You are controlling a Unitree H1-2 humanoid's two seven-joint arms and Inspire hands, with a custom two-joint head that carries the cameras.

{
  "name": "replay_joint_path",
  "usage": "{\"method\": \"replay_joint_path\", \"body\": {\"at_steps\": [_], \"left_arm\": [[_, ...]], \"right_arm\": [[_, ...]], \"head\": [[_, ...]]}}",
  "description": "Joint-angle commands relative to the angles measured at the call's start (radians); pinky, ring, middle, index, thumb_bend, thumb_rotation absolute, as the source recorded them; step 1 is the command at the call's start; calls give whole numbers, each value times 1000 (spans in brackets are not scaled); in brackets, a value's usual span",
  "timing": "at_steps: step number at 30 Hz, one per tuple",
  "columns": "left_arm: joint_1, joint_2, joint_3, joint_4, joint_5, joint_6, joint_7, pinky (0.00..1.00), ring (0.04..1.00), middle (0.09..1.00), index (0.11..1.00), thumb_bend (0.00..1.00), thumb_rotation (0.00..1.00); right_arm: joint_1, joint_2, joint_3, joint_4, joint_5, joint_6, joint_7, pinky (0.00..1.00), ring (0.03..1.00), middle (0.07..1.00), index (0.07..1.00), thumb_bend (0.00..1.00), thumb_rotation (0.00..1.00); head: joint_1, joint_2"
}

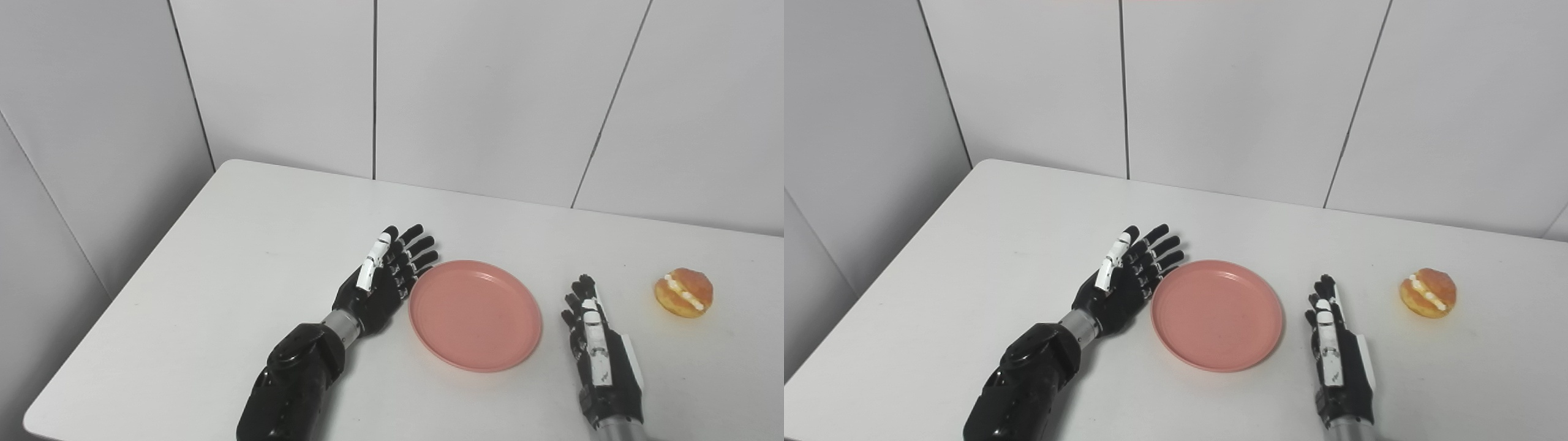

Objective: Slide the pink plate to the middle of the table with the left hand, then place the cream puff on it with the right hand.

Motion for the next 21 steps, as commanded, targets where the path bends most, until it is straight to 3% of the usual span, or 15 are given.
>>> {"method": "replay_joint_path", "body": {"at_steps": [1, 11, 21], "left_arm": [[27, -9, -9, 5, 5, 52, 14, 890, 900, 907, 896, 385, 1000], [27, -15, 4, -3, -4, 57, 32, 901, 909, 914, 908, 386, 1000], [35, -11, 12, 16, 0, 42, 35, 923, 915, 920, 918, 387, 1000]], "right_arm": [[38, 9, 1, 35, -3, 17, -8, 1000, 1000, 1000, 1000, 264, 1000], [37, 5, 8, 11, -49, 19, -35, 1000, 989, 996, 1000, 238, 1000], [17, 5, -27, 9, 5, 11, -27, 1000, 995, 1000, 1000, 265, 1000]], "head": [[0, 1], [-46, 14], [-101, 13]]}}
